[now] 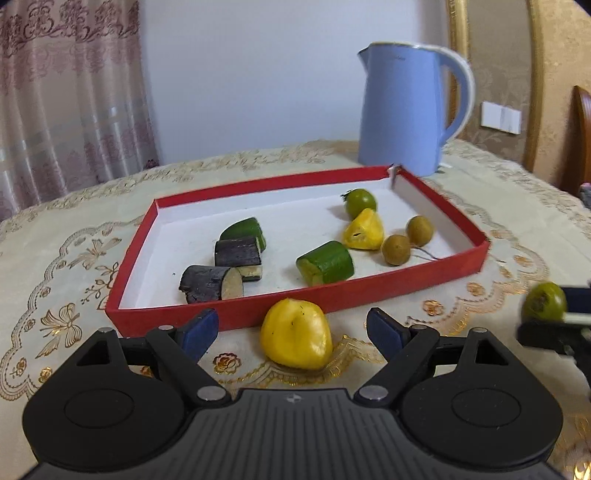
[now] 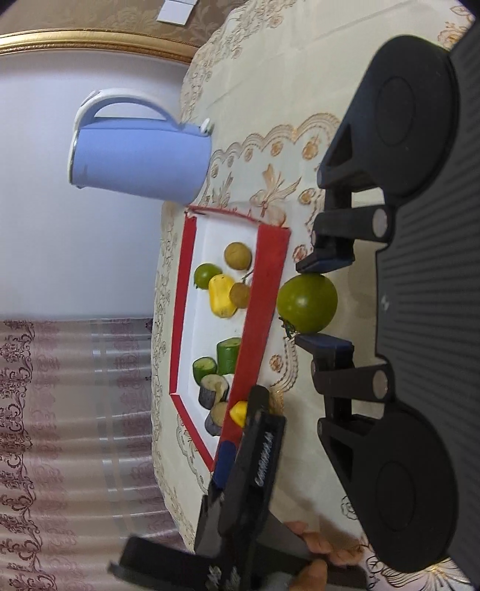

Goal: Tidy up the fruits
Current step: 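Close the left gripper on the yellow pepper while the right holds the tomato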

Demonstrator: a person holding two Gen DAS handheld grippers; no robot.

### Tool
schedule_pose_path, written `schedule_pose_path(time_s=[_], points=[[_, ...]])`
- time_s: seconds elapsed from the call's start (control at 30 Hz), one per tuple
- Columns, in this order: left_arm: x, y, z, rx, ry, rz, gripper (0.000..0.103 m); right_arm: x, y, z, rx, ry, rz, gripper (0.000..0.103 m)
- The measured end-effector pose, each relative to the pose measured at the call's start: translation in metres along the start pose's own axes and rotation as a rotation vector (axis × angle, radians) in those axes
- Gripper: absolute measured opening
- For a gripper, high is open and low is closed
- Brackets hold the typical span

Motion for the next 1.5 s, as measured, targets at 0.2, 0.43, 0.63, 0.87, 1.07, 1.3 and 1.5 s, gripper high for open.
schedule_pose_path(time_s=[0.2, 0.43, 0.63, 0.87, 1.07, 1.3, 1.5], points=[[0.003, 0.0, 0.015, -0.057, 0.048, -0.027, 0.088, 0.006, -0.007, 0.002, -0.016, 0.003, 0.012, 0.032], [0.003, -0.001, 0.018, -0.086, 0.051, -0.025, 0.088, 0.009, -0.011, 0.004, -0.027, 0.003, 0.024, 0.032], [0.003, 0.0, 0.017, -0.095, 0.046, -0.022, 0.073, 0.009, -0.011, 0.003, -0.028, 0.003, 0.024, 0.032], [0.003, -0.003, 0.015, -0.063, 0.046, -0.013, 0.055, 0.009, -0.01, 0.003, -0.032, 0.004, 0.02, 0.032], [0.006, -0.007, 0.01, -0.037, 0.045, 0.014, 0.04, 0.008, -0.009, 0.002, -0.03, 0.003, 0.02, 0.032], [0.01, 0.0, 0.002, -0.005, 0.046, 0.002, 0.039, 0.009, -0.009, 0.001, -0.032, -0.005, 0.029, 0.032], [0.011, -0.002, -0.003, 0.019, 0.039, 0.005, 0.039, 0.01, -0.01, 0.003, -0.041, -0.002, 0.029, 0.032]])
Point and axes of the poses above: each gripper's, at about its wrist camera, not at the fingertips, and z roughly the way its jaws point, y to its left, x to its underside, the point moved 5 cm from there along z, roughly the way its jaws point
